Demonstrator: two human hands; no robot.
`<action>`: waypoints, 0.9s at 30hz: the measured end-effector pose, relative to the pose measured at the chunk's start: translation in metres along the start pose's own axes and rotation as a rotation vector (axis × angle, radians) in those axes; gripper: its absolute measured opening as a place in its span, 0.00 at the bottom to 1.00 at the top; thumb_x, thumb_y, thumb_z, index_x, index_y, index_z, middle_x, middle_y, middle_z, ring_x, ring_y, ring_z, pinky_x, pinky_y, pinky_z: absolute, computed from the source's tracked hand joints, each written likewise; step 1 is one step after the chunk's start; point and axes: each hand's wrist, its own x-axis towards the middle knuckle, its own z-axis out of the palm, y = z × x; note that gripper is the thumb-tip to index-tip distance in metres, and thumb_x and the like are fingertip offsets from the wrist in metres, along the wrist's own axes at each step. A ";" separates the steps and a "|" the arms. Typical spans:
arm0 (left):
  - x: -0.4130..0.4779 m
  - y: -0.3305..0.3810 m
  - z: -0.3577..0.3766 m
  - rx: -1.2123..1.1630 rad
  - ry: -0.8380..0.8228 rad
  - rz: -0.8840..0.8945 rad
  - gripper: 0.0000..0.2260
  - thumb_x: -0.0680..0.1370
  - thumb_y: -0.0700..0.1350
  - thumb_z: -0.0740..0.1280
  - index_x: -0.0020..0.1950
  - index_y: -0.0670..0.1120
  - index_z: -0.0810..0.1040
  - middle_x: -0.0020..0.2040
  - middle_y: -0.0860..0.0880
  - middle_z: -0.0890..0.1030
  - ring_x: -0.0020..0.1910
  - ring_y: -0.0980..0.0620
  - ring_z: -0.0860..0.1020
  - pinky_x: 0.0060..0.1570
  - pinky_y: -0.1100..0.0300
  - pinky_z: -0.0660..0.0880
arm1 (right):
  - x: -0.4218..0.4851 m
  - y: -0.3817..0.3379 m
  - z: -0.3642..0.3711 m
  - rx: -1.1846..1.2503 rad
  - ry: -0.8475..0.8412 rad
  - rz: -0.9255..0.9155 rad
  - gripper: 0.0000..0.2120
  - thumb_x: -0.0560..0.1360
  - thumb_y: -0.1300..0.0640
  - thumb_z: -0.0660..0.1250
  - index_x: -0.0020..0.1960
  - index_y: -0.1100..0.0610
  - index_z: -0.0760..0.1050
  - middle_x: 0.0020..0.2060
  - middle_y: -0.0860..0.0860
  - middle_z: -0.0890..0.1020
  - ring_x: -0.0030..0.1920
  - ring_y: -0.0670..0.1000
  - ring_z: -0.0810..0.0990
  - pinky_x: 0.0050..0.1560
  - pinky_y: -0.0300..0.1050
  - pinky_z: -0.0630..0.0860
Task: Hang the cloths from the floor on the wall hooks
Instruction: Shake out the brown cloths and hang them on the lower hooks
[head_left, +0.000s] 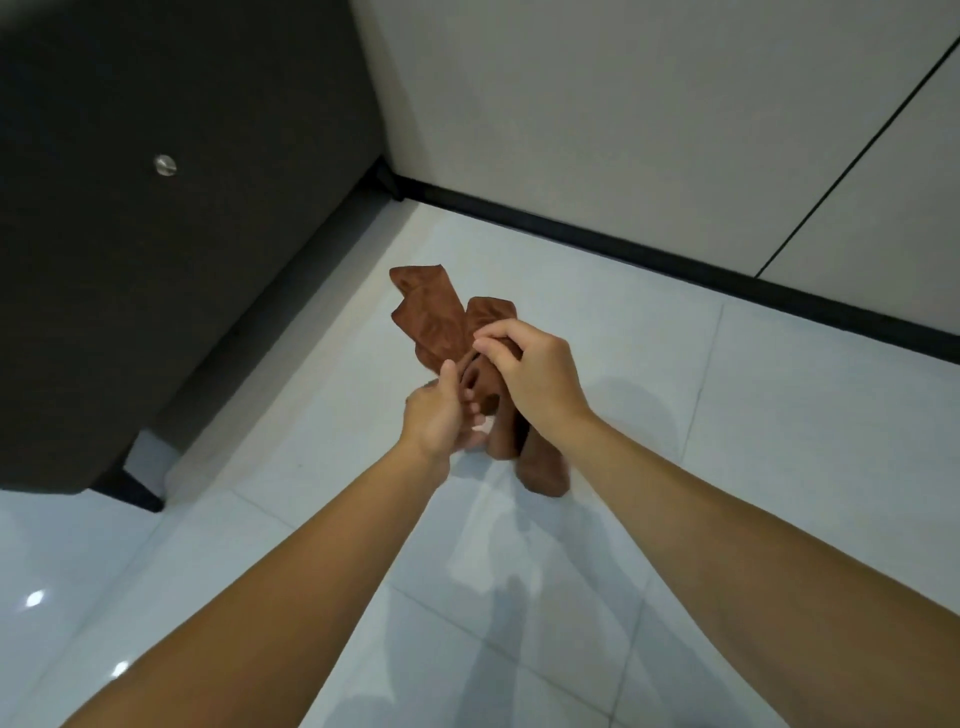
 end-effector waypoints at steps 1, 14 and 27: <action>-0.018 0.020 0.001 -0.042 -0.050 -0.100 0.25 0.82 0.59 0.55 0.46 0.39 0.79 0.40 0.43 0.82 0.40 0.46 0.81 0.45 0.51 0.82 | 0.000 -0.023 -0.010 -0.006 -0.031 0.012 0.06 0.78 0.56 0.67 0.52 0.53 0.82 0.44 0.43 0.83 0.47 0.41 0.80 0.51 0.31 0.74; -0.235 0.317 -0.007 -0.291 -0.171 -0.084 0.11 0.76 0.44 0.70 0.54 0.38 0.80 0.40 0.42 0.82 0.35 0.48 0.82 0.32 0.59 0.79 | -0.007 -0.333 -0.191 0.101 -0.124 0.028 0.12 0.83 0.51 0.57 0.59 0.52 0.77 0.46 0.43 0.81 0.47 0.41 0.80 0.47 0.30 0.75; -0.439 0.589 0.021 -0.309 -0.515 0.258 0.05 0.80 0.42 0.64 0.52 0.41 0.77 0.41 0.44 0.81 0.38 0.50 0.83 0.38 0.59 0.80 | -0.016 -0.554 -0.387 -0.004 0.227 0.109 0.17 0.83 0.46 0.54 0.68 0.52 0.68 0.53 0.48 0.79 0.47 0.45 0.80 0.47 0.40 0.75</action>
